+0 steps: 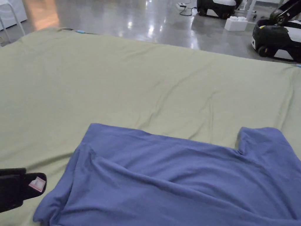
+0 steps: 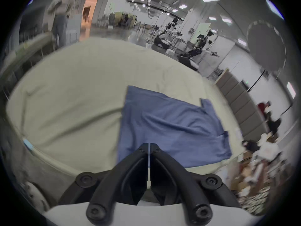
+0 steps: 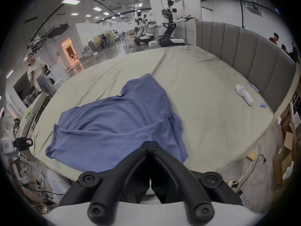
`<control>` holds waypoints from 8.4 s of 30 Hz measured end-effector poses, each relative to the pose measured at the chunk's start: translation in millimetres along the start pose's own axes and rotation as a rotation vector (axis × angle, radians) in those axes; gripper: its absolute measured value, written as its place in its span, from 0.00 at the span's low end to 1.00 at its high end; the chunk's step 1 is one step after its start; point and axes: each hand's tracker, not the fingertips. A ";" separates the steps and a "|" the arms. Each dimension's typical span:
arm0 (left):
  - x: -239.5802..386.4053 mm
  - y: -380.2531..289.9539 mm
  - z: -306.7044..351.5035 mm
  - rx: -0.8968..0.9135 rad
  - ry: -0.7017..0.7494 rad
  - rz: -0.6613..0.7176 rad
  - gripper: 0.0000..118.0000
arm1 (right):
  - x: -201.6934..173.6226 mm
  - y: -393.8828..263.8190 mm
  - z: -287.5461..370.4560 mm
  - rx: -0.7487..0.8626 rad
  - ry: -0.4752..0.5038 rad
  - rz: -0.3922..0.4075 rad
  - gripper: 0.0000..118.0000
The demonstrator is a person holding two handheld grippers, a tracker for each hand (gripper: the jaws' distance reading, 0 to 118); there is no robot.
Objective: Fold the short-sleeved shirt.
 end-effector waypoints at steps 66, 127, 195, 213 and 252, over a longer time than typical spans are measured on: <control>5.5 127.4 -157.7 -0.113 0.133 -0.135 0.04 | 42.1 149.4 -114.9 -0.132 0.065 -0.081 0.05; -121.9 -2.3 -152.1 -0.266 -0.507 0.406 0.84 | -54.9 -3.5 -22.8 -0.221 0.121 0.037 0.02; 76.1 -62.4 -238.7 -0.546 -0.479 0.193 0.06 | -12.5 -33.9 -17.0 -0.236 0.200 -0.142 0.02; -58.2 -11.9 -80.3 -0.037 -0.315 0.205 0.29 | -36.3 -20.0 -20.1 -0.232 0.199 -0.084 0.02; -15.2 17.4 -50.5 -0.162 -0.226 0.272 0.14 | -46.4 -25.6 -25.3 -0.257 0.220 -0.034 0.02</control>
